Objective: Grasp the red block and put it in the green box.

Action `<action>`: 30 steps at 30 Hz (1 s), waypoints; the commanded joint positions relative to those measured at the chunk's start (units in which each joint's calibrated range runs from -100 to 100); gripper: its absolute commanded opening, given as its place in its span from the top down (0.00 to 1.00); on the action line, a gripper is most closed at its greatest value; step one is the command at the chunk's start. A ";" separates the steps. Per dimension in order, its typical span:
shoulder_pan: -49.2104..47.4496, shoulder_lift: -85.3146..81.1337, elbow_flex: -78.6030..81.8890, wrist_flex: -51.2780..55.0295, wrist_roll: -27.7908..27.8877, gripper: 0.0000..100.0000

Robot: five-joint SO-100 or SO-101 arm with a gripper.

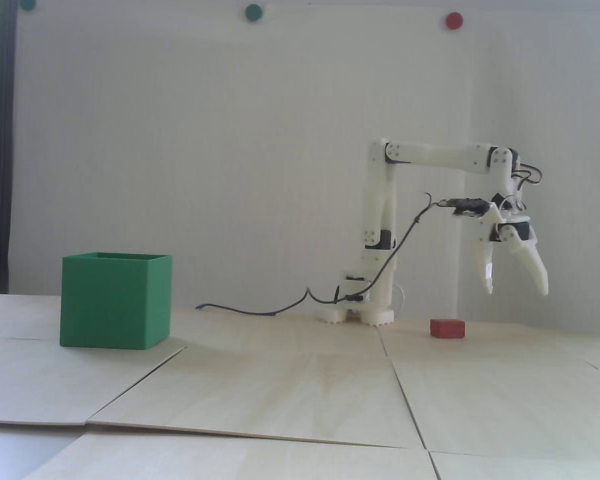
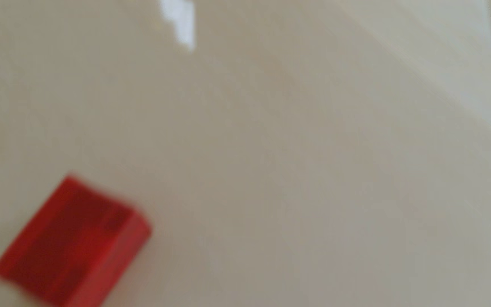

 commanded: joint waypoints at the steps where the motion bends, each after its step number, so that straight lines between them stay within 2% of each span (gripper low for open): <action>1: 13.65 -0.29 -1.07 1.71 -0.83 0.64; 8: 26.84 -0.21 9.31 -7.99 0.42 0.64; 12: 27.89 -0.21 13.30 -10.35 8.18 0.64; 15: 28.05 -0.29 14.90 -10.10 8.70 0.64; 20: 27.41 -0.37 14.10 -10.01 -0.98 0.64; 23: 23.87 -0.37 11.35 -7.40 -9.57 0.64; 26: 20.65 -0.29 8.42 -4.79 -12.75 0.66; 27: 18.32 -0.29 6.29 -2.34 -13.37 0.69; 30: 15.83 -0.21 3.98 1.03 -13.06 0.74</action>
